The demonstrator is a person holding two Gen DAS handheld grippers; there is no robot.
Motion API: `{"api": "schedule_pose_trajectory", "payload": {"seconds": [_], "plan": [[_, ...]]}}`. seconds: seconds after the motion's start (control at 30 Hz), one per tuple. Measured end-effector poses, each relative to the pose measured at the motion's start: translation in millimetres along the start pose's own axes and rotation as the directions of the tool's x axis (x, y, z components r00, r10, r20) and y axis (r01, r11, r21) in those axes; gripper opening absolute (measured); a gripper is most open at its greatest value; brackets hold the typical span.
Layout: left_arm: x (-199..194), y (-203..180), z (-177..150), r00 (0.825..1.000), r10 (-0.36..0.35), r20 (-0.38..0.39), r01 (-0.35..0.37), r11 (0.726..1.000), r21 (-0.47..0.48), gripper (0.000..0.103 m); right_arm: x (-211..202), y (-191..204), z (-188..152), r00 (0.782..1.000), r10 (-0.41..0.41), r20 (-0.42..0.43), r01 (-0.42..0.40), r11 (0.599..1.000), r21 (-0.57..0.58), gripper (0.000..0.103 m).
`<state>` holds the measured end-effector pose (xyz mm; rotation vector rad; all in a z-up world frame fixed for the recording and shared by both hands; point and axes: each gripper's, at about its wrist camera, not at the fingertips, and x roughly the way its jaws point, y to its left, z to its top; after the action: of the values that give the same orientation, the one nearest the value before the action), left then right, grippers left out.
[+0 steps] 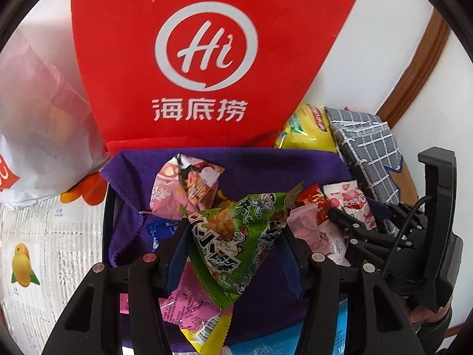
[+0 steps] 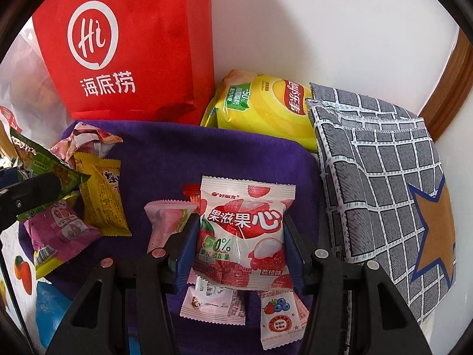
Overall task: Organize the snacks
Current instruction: 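Lower both packets onto the towel and open both tools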
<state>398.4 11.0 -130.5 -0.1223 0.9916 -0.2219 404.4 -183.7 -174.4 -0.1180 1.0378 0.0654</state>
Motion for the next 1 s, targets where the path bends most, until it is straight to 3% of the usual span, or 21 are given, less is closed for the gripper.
{"api": "schedule_pose_trajectory", "payload": {"seconds": [0.57,1.0], "plan": [[14.8,1.6,-0.4,0.998,0.005,-0.068,-0.006,1.000,-0.026,0.054,10.2,-4.6,2.1,1.000,-0.020,-0.023,0.019,1.000,-0.019,0.053],[13.3,3.8,-1.2,0.998,0.012,-0.069,-0.014,1.000,-0.025,0.055,11.9,-2.7,0.2,0.999,-0.039,-0.022,0.039,0.999,-0.014,0.054]]}}
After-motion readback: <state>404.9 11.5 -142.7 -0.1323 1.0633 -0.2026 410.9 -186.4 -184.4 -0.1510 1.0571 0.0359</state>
